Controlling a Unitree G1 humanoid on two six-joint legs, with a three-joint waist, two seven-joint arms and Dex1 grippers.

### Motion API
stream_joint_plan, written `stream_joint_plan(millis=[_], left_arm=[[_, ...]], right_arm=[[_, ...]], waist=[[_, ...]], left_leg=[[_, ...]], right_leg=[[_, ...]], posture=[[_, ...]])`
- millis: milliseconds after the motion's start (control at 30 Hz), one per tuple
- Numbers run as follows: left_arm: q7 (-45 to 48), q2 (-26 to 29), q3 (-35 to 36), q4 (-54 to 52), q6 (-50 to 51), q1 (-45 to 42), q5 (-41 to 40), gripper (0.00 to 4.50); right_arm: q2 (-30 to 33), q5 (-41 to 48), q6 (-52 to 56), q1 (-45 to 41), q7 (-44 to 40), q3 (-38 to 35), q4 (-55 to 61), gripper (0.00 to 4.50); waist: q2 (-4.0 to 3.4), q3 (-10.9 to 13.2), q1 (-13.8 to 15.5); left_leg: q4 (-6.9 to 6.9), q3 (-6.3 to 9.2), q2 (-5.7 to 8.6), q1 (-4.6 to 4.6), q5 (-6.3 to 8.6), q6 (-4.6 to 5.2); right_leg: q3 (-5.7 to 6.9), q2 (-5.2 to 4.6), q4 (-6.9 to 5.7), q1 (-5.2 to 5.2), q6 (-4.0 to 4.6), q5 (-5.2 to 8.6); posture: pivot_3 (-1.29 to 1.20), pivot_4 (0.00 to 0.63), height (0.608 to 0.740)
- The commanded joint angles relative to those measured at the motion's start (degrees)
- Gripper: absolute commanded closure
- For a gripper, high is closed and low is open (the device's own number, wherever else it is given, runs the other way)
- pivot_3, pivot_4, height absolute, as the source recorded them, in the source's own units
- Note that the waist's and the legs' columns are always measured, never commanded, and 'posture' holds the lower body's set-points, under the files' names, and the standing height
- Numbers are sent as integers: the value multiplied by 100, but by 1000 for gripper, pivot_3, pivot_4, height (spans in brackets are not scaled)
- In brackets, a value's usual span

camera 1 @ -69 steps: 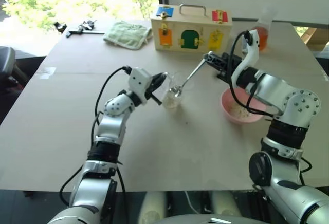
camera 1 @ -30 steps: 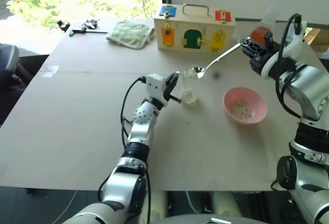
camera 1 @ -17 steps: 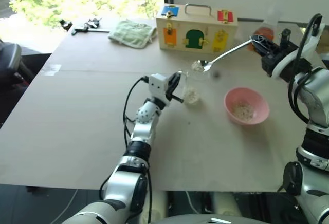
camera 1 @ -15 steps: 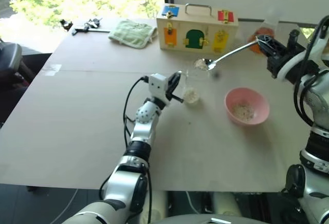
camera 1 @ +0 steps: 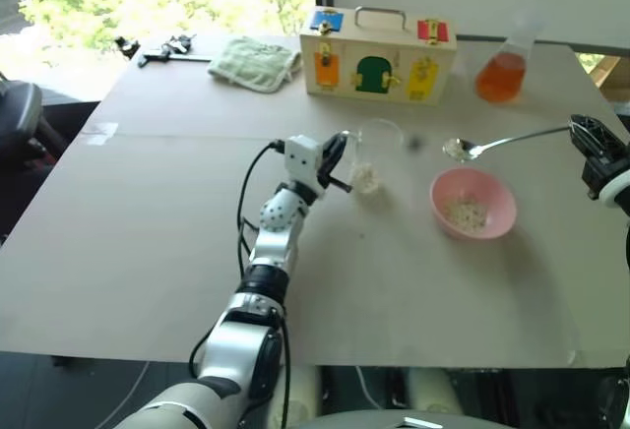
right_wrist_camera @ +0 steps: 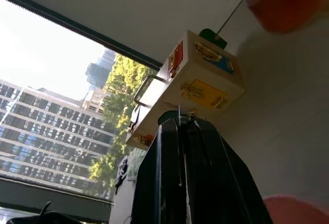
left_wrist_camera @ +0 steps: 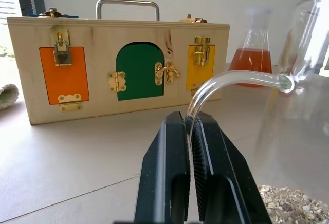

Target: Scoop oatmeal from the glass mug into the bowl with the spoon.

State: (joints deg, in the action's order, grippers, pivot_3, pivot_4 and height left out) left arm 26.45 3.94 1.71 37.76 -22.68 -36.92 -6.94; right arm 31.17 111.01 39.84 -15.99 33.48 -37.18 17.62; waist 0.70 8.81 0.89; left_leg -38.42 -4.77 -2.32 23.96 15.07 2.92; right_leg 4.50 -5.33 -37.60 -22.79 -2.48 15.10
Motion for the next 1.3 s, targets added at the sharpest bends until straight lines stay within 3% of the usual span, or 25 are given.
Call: stream_joint_plan(millis=[33, 300, 467, 1033, 1200, 1300], left_arm=[[79, -20, -17, -48, -173, -176, -48, 4452], [138, -44, -1, 89, -192, -266, -63, 4452], [163, -62, -8, 106, -190, -267, -66, 4452], [132, -149, -12, 159, -267, -245, -45, 4452], [113, -176, -8, 213, -291, -277, -35, 4452], [98, -180, -4, 228, -315, -289, -32, 4452]], right_arm=[[180, 198, 3, 486, -342, -344, 182, 4500], [813, -116, 185, 1211, -1005, -219, 296, 4500], [1428, -830, 437, 1365, -1519, 72, 405, 4500], [3731, -3677, 1162, 186, -3903, 1290, 675, 4500], [4055, -4576, 1152, -91, -4669, 1799, 810, 4500], [3828, -4627, 1231, -321, -4782, 1845, 753, 4500]], waist=[[-3, 1, -14], [-2, 2, -7], [-1, 2, -7], [9, 8, -1], [13, 11, 2], [14, 11, 0]], left_leg=[[0, -2, 0, 0, 0, 0], [-1, -3, 4, -5, 3, 6], [-1, -3, 5, -6, 4, 7], [-4, 0, 6, -5, 0, -1], [-6, 3, 4, -5, -1, -1], [-8, 3, 2, -4, -1, -2]], right_leg=[[-3, 0, -1, -1, 0, 0], [-11, 6, -2, 0, -2, 0], [-13, 10, -3, 0, -2, 0], [-11, 10, 1, 1, -4, 0], [-9, 9, 1, 0, -4, 0], [-9, 7, 0, 0, -4, 0]], posture=[[0, 150, 740], [0, 150, 740], [0, 150, 740], [0, 150, 740], [0, 150, 740], [0, 150, 740]])
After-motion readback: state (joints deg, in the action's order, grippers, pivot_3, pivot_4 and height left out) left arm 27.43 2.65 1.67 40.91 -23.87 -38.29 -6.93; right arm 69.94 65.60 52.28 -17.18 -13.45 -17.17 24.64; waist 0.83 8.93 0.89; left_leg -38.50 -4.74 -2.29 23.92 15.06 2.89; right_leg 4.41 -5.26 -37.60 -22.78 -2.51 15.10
